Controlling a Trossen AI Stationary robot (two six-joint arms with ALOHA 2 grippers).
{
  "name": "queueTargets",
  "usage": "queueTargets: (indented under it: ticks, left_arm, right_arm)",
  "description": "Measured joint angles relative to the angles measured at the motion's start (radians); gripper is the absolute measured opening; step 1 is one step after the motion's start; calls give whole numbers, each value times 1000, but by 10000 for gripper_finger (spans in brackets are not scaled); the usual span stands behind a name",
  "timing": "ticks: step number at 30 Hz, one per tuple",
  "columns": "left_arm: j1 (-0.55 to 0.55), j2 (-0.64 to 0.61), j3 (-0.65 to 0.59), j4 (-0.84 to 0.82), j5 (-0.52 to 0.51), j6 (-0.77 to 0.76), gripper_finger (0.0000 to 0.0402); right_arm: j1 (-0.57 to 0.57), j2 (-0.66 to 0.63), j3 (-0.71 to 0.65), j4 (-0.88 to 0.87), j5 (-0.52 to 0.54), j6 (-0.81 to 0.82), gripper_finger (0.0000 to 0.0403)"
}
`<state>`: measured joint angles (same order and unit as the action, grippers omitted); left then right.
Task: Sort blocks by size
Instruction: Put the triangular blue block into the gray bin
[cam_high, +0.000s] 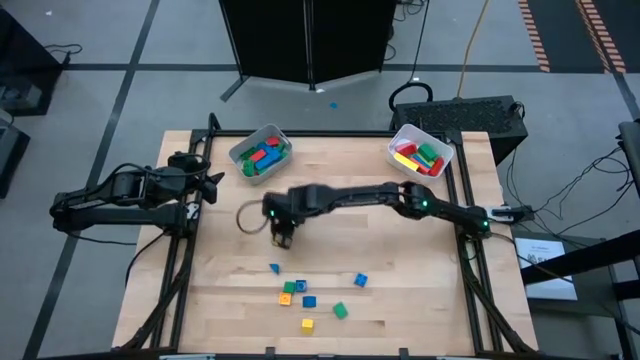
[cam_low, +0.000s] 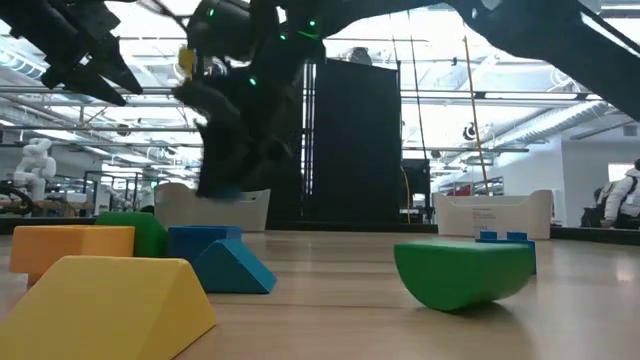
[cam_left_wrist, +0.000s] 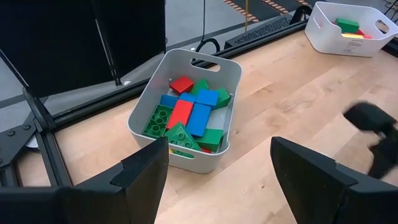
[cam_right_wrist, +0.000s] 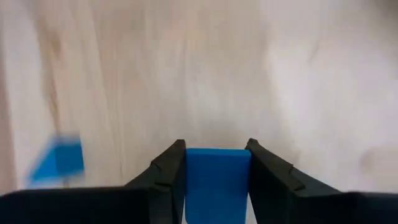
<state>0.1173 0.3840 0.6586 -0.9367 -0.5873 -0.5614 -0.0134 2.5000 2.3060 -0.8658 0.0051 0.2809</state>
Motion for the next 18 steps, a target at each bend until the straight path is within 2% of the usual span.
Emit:
queueTargets:
  ticks: [3, 5, 9, 15, 16, 18]
  left_arm:
    - [0, 0, 0, 0, 0, 0, 281]
    - [0, 0, 0, 0, 0, 0, 281]
    - [0, 0, 0, 0, -1, -1, 281]
    - [0, 0, 0, 1, -13, -2, 281]
    - [0, 0, 0, 1, -13, -2, 281]
    - [0, 0, 0, 1, -13, -2, 281]
  right_arm:
    - [-55, 0, 50, 109, 50, -9, 115]
    - [-103, -2, 49, 251, 80, -5, 115]
    - [-196, 9, 51, 463, 83, 82, 115]
    - [-284, 32, 49, 564, 28, 136, 120]
    - [-294, 32, 49, 561, 21, 147, 140]
    - [-307, 31, 50, 539, 16, 151, 204]
